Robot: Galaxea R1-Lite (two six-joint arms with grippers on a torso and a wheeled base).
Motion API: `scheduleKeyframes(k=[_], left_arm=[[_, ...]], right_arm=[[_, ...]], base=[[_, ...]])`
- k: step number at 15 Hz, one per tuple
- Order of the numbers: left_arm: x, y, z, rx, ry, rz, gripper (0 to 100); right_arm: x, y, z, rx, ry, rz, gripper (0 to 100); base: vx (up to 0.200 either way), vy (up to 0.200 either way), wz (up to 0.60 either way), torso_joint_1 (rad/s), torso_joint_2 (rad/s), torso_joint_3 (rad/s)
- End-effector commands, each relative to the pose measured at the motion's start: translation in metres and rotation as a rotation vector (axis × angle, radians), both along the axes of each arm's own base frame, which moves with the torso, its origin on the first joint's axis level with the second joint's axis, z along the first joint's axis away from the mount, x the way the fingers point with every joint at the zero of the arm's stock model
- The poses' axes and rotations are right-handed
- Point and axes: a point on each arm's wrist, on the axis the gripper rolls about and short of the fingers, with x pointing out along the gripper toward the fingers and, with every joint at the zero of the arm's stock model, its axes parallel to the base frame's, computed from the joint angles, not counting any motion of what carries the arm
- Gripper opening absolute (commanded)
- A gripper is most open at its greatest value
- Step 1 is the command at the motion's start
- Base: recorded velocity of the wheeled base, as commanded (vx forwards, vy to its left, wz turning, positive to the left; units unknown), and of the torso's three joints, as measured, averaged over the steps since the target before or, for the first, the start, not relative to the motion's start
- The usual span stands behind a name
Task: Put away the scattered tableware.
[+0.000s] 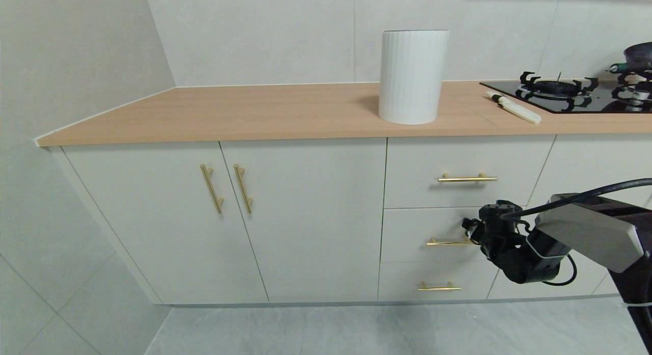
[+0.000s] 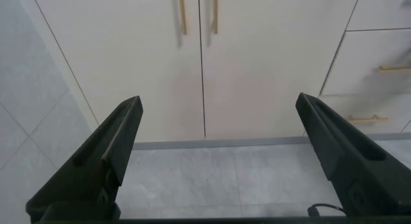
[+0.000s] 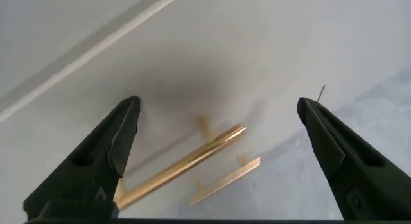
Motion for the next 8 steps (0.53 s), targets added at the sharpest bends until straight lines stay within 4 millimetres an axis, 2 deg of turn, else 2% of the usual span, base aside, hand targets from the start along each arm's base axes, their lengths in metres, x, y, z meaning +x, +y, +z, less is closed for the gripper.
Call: scheduleKeyframes(k=[1, 6, 8], left_arm=[[0.000, 0.000, 0.000, 0.000, 0.001, -0.001, 100], [0.000, 0.000, 0.000, 0.000, 0.001, -0.001, 100], [0.000, 0.000, 0.000, 0.000, 0.001, 0.001, 100]], right_arm=[[0.006, -0.005, -0.005, 0.007, -0.015, -0.018, 100], [0.002, -0.003, 0.001, 0.005, -0.019, -0.023, 100], [-0.012, 0.000, 0.017, 0.009, -0.009, -0.002, 100]], base=[[0.000, 0.000, 0.00, 0.000, 0.00, 0.000], [0.000, 0.000, 0.00, 0.000, 0.00, 0.000], [0.000, 0.000, 0.00, 0.000, 0.00, 0.000]])
